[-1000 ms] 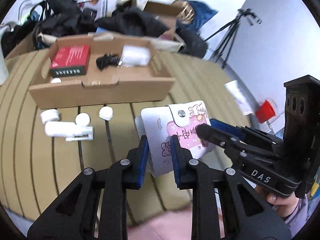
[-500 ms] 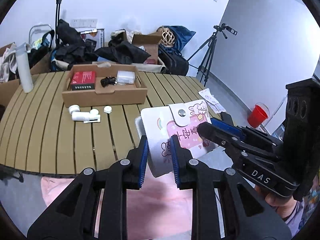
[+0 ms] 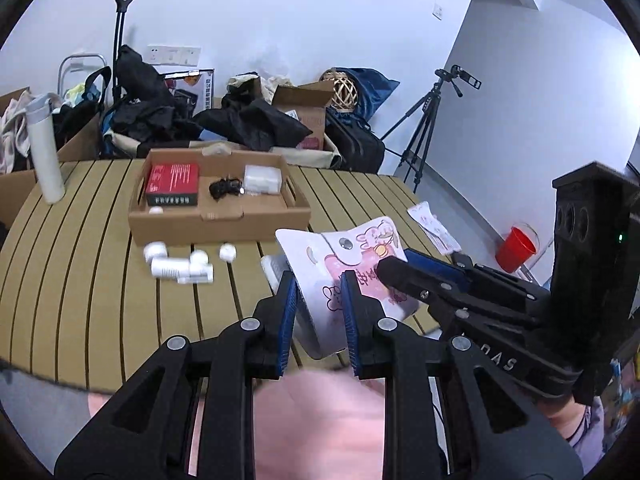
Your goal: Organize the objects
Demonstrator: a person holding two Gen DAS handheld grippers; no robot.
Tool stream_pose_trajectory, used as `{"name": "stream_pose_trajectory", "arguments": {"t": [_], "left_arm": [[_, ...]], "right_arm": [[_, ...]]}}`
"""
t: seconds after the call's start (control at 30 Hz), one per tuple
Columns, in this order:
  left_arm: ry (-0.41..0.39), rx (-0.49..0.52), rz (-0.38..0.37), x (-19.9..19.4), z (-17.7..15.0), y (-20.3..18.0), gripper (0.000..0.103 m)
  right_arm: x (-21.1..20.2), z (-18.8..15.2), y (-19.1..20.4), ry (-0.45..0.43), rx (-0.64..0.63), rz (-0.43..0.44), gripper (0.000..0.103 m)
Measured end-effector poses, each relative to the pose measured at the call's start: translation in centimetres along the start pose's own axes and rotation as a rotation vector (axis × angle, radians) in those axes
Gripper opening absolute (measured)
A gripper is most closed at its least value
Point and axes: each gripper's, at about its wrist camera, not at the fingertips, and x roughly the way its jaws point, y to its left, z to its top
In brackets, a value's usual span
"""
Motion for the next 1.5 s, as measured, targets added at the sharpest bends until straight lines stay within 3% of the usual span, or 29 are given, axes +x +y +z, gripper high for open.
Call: {"name": "stream_pose_trajectory", "arguments": {"t": [0.3,0.47,0.6,0.73,0.87,0.97,1.1,1.17,1.2,1.23,1.27,1.3,1.37,1.5], "left_arm": [[0.051,-0.041,-0.055,9.4,12.2,4.3,0.018],[0.130,-0.057,-0.025,17.5,15.3,7.4,0.018],[0.198,-0.088,0.019,23.5,14.1,10.1,0.018],[0.280,-0.109,0.045,28.1,11.4,11.8,0.018],[0.350,-0.101,0.035,30.4,9.5,11.8,0.018],[0.389,-0.063,0.050,31.4,8.6,11.3,0.026],[0.377,-0.010,0.064,28.7,8.9,11.4,0.028],[0.330,-0.005,0.060,25.4,10.2,11.7,0.042],[0.293,0.004,0.070,23.2,11.1,11.7,0.047],[0.254,0.017,0.090,20.9,12.1,11.7,0.059],[0.218,0.034,0.119,18.0,13.2,11.7,0.074],[0.200,0.044,0.135,16.1,13.9,11.6,0.078],[0.174,0.065,0.190,11.5,15.2,11.5,0.084],[0.169,0.097,0.277,4.6,16.0,11.4,0.087]], "right_arm": [[8.8,11.1,-5.3,0.038,0.064,0.018,0.025],[16.9,14.8,-8.5,0.133,0.086,-0.001,0.025],[24.5,13.6,-10.9,0.249,0.129,-0.006,0.025],[29.0,10.7,-11.8,0.337,0.113,-0.052,0.025],[30.8,8.7,-12.5,0.389,0.084,-0.129,0.025],[31.0,8.3,-13.2,0.405,0.088,-0.155,0.026],[29.3,9.3,-12.6,0.411,0.071,-0.165,0.026],[27.0,10.6,-11.9,0.372,0.052,-0.164,0.028],[25.6,11.4,-11.4,0.358,0.043,-0.163,0.033],[24.2,12.2,-10.8,0.342,0.036,-0.157,0.036],[22.6,13.0,-10.2,0.318,0.031,-0.150,0.047],[20.9,13.9,-9.6,0.294,0.026,-0.143,0.063],[17.6,15.4,-8.4,0.256,0.020,-0.123,0.072],[10.9,17.0,-5.7,0.200,0.001,-0.099,0.072]]}}
